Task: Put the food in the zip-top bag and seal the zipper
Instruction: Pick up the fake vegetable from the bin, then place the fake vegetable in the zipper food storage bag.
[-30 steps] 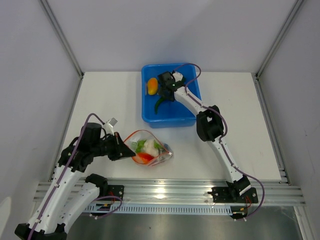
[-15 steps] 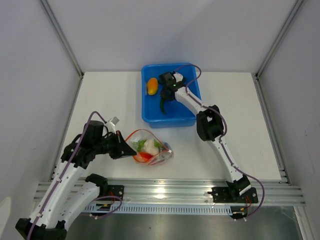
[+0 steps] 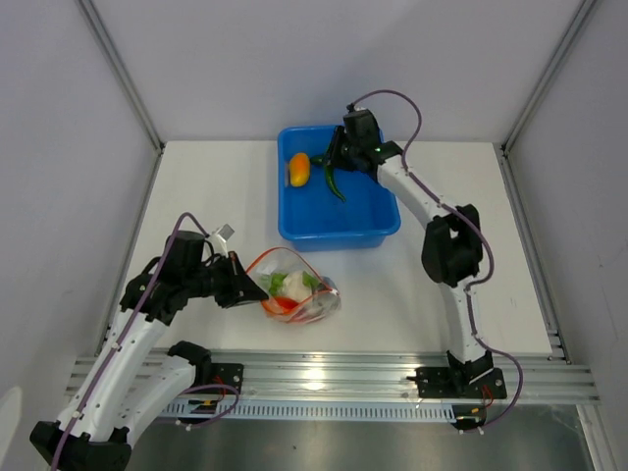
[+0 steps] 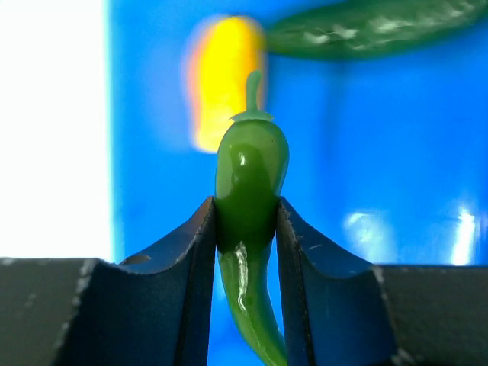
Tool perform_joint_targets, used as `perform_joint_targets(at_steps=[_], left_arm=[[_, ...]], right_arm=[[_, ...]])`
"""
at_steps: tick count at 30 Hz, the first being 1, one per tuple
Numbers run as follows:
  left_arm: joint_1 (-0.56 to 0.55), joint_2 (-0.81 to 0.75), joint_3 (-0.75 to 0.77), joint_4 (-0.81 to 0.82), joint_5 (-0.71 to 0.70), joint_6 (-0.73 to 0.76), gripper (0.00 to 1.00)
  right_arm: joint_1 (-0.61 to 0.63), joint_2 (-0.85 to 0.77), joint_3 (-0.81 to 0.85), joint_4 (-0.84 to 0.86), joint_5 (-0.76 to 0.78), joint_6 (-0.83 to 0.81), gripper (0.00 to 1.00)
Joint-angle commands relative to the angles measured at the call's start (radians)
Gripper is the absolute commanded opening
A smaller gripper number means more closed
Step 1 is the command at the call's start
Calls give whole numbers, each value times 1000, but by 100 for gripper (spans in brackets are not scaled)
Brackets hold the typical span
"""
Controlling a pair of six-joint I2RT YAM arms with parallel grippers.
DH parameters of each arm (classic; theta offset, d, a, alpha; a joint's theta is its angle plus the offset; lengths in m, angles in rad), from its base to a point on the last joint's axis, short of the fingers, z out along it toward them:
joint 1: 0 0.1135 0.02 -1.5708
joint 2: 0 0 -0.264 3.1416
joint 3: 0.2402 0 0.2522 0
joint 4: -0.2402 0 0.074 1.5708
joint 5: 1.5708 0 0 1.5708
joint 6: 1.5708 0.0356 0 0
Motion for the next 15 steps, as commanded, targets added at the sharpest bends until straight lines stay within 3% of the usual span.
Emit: perform_joint_targets(at_steps=[1,5,15], left_arm=[[7,12,55,-5,-10,-5,1],[7,30,60,-3,-4,-15,0],[7,46,83,20,12,-46,1]], right_arm=[[13,-240,-156,195,-253,-93,0],[31,-416,-345,312,-376,-126,0],[221,-732,-578,321,-616,-280,0]])
